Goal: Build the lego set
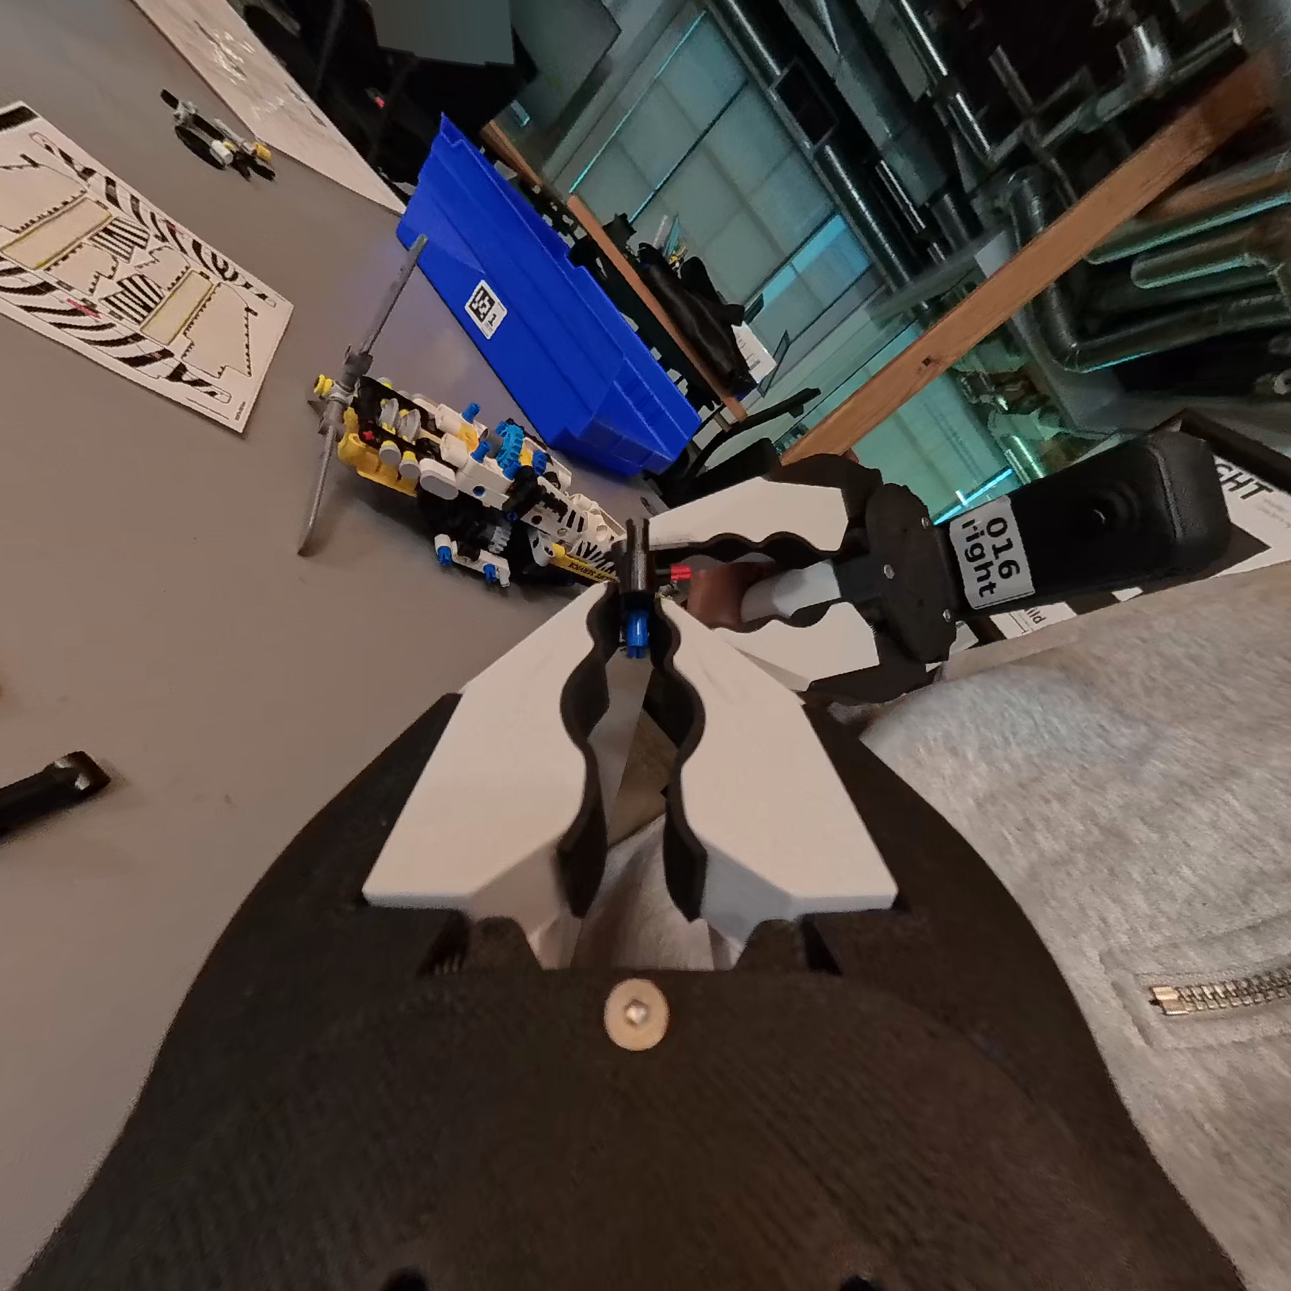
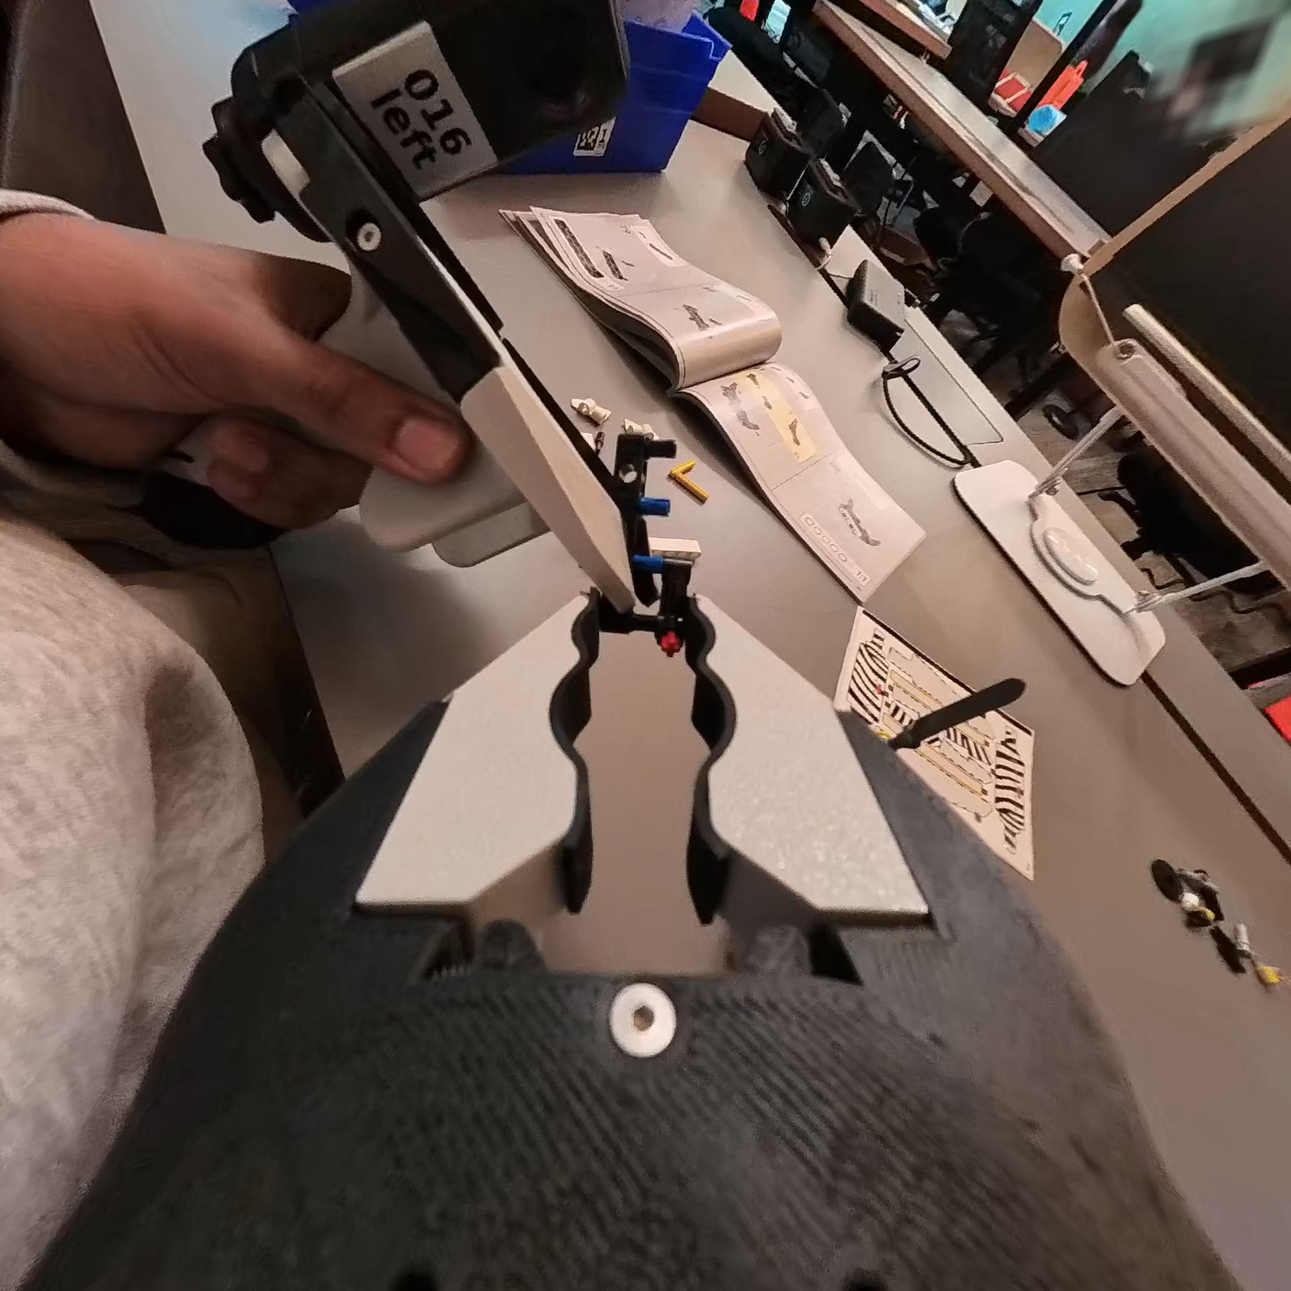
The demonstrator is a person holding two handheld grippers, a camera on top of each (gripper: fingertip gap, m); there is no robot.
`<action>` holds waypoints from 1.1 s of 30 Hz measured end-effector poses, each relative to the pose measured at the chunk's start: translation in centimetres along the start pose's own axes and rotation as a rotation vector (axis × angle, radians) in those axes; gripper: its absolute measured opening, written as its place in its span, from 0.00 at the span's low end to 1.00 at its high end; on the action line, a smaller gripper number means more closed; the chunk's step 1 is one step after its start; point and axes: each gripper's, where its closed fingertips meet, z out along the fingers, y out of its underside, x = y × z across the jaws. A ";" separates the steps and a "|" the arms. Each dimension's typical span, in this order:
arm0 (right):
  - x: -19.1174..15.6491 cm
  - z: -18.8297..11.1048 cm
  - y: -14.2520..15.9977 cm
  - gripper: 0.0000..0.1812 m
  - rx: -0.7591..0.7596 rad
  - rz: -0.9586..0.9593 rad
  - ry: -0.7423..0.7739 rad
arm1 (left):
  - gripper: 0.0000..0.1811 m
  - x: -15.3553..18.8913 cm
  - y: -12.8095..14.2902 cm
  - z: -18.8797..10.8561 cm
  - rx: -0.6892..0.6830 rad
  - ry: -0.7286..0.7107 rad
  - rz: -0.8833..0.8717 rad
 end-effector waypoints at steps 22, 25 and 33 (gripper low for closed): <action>0.1 -0.1 -0.3 0.10 0.025 -0.028 0.031 | 0.03 -0.1 -0.4 0.0 0.067 0.011 -0.054; 0.1 -0.1 -0.2 0.12 0.023 0.004 0.007 | 0.03 0.1 -0.3 0.0 0.057 0.006 -0.019; 0.1 -0.4 0.0 0.12 -0.003 -0.055 0.001 | 0.02 0.4 -0.2 0.3 0.048 0.012 -0.006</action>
